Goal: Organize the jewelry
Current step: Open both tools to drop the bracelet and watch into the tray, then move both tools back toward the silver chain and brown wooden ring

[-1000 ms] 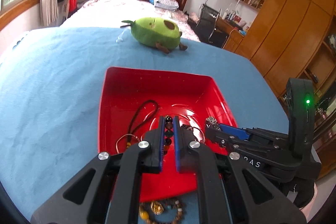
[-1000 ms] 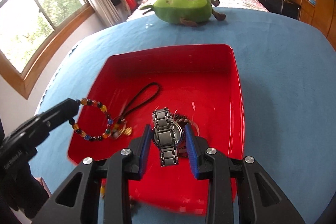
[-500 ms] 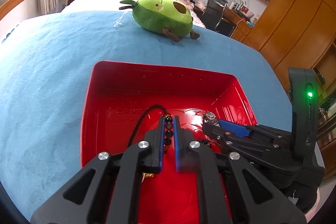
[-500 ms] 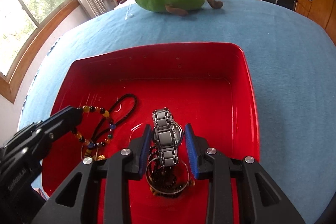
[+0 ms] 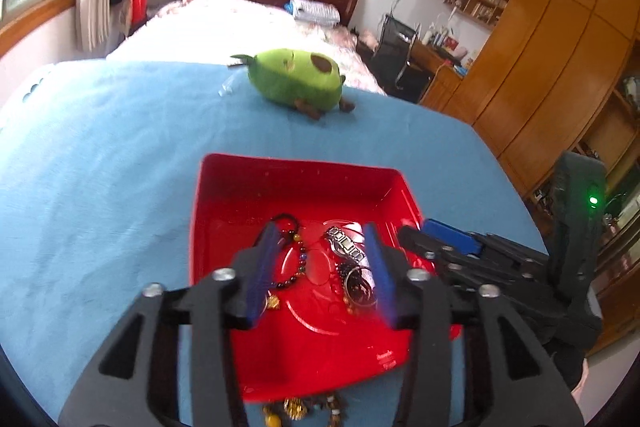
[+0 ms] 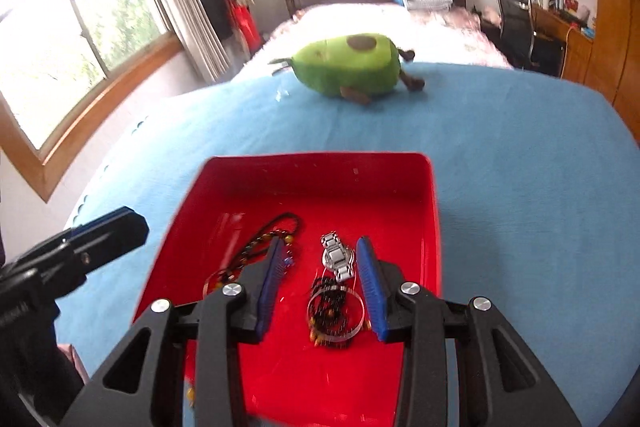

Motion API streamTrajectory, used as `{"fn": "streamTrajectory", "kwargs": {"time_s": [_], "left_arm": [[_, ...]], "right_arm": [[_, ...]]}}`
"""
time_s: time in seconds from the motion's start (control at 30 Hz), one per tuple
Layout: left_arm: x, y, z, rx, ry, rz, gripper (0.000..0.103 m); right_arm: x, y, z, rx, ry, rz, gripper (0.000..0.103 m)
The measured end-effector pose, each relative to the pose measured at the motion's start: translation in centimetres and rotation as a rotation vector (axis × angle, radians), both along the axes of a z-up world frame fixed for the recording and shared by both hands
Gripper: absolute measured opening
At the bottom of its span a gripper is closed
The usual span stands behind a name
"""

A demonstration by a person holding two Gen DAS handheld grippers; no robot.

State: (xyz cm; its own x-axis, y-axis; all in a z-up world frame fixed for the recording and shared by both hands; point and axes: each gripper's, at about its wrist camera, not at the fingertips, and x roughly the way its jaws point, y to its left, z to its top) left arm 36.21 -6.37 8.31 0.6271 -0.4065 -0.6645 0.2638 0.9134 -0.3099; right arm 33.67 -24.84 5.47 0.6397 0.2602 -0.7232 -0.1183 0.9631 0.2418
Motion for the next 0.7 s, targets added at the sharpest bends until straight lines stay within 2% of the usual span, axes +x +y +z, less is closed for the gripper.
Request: {"fn": "streamTrajectory", "kwargs": {"time_s": [0.2, 0.23, 0.33, 0.5, 0.7], "left_arm": [[-4.1, 1.1, 1.3, 0.023, -0.035, 0.022, 0.074], [-4.9, 1.2, 1.4, 0.040, -0.041, 0.032, 0.080], [-6.9, 1.5, 1.3, 0.085, -0.060, 0.045, 0.089], [-9.7, 2.5, 0.6, 0.103, -0.050, 0.058, 0.095], [-13.1, 3.4, -1.4, 0.201, -0.065, 0.083, 0.097]], "right_arm": [[-4.7, -1.4, 2.2, 0.035, -0.047, 0.018, 0.039], [-5.6, -1.6, 2.2, 0.034, -0.049, 0.021, 0.040], [-7.7, -1.7, 1.9, 0.038, -0.048, 0.033, 0.041], [-10.3, -1.9, 0.3, 0.058, -0.012, 0.057, 0.042], [-13.4, -1.6, -1.8, 0.050, 0.035, 0.078, 0.042]]}}
